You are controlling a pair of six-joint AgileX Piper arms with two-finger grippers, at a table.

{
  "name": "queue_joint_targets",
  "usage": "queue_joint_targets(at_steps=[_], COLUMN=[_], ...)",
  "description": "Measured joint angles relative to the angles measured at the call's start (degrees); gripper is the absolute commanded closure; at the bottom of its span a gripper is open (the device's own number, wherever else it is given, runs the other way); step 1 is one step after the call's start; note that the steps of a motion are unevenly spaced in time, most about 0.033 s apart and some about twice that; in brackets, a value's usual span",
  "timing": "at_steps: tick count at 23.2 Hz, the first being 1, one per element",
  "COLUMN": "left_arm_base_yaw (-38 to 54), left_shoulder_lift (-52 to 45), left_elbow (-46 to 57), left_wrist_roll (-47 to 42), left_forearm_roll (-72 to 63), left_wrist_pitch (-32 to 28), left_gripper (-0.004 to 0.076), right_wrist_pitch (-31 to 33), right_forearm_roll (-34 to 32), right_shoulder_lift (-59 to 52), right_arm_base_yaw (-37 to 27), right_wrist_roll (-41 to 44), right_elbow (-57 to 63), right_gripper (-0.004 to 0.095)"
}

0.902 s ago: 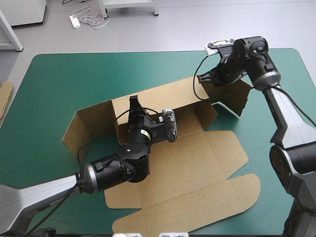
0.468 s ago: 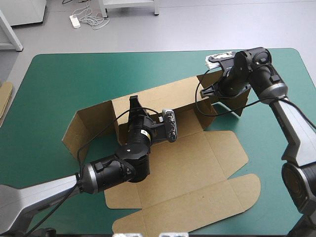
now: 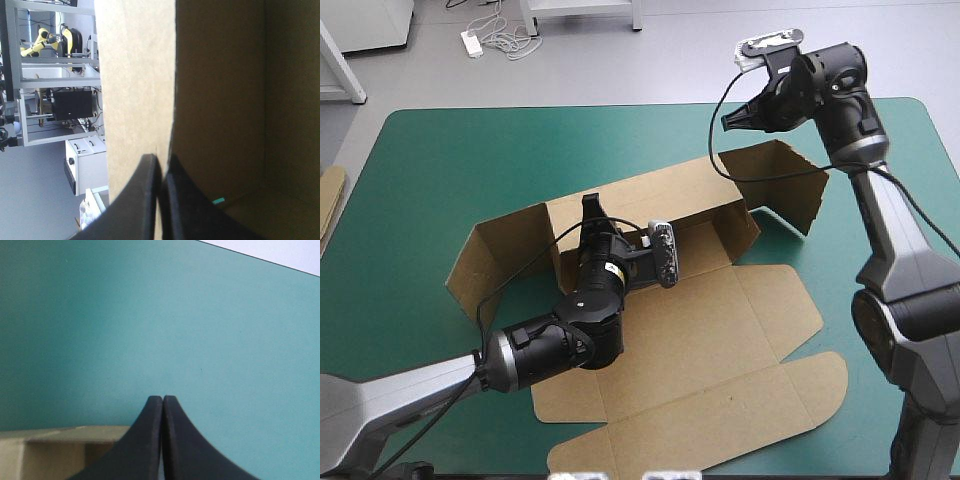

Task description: Fold the box

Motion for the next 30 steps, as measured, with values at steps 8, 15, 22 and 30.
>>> queue_joint_targets(at_steps=[8, 15, 22, 30], left_arm_base_yaw=[0.0, 0.0, 0.0, 0.0], left_shoulder_lift=[0.0, 0.0, 0.0, 0.0], left_elbow=[0.0, 0.0, 0.0, 0.0], left_wrist_roll=[0.0, 0.0, 0.0, 0.3], left_forearm_roll=[0.1, 0.0, -0.1, 0.0], left_wrist_pitch=[0.2, 1.2, 1.8, 2.0], left_gripper=[0.0733, 0.0733, 0.0733, 0.0733], right_wrist_pitch=[0.3, -0.6, -1.0, -0.6], right_forearm_roll=[-0.2, 3.5, 4.8, 6.8], right_shoulder_lift=[8.8, 5.8, 0.9, -3.2], right_arm_base_yaw=[0.0, 0.0, 0.0, 0.0], right_wrist_roll=[0.2, 0.6, 0.7, 2.0], right_elbow=[-2.4, 2.5, 9.2, 16.3], right_gripper=[0.092, 0.092, 0.0921, 0.0921])
